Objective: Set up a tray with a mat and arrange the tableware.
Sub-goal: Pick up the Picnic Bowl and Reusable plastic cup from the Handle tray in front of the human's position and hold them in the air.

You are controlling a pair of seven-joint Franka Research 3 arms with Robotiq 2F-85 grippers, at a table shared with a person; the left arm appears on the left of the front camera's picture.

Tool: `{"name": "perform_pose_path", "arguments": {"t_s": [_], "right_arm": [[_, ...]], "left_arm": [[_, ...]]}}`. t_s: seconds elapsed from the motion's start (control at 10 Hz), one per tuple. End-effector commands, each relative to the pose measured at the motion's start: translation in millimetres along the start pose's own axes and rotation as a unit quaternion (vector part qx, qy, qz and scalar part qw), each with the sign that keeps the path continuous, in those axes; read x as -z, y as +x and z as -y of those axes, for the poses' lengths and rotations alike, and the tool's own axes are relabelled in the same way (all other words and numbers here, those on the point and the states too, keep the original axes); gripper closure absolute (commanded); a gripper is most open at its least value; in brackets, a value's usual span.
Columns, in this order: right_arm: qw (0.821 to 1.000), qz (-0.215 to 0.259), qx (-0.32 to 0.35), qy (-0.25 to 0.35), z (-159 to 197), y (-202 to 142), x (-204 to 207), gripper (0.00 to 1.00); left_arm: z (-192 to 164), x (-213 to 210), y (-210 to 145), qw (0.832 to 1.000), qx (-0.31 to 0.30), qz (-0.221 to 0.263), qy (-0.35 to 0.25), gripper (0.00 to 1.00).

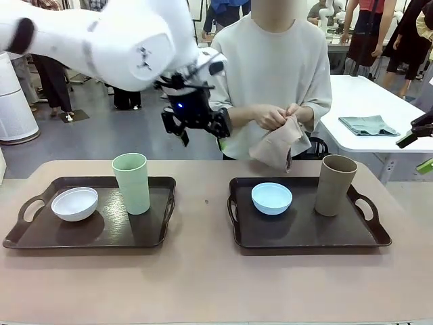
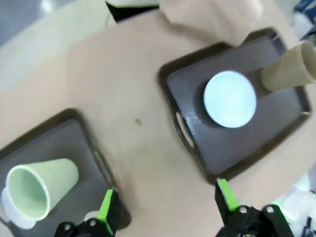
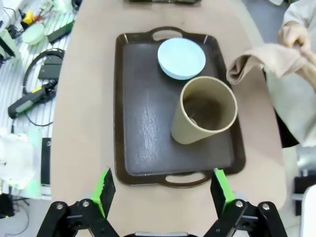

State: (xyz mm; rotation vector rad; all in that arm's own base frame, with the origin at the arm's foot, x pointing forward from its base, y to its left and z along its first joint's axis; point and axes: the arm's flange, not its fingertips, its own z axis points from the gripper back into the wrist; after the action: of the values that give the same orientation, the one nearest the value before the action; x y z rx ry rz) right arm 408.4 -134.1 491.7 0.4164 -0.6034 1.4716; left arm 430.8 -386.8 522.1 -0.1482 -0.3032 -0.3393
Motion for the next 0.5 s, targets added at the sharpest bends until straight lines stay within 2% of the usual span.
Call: {"name": "perform_pose_path", "arguments": {"t_s": [0.0,0.4], "right_arm": [[1.000,0.006,0.023,-0.001,3,-8,6,0.00],[0.999,0.021,0.030,0.015,15,-14,34,0.00]], "left_arm": [[27,25,39,1.000,-0.020,-0.014,0.018,0.00],[58,74,63,0.999,-0.026,-0.028,0.024,0.00]]}}
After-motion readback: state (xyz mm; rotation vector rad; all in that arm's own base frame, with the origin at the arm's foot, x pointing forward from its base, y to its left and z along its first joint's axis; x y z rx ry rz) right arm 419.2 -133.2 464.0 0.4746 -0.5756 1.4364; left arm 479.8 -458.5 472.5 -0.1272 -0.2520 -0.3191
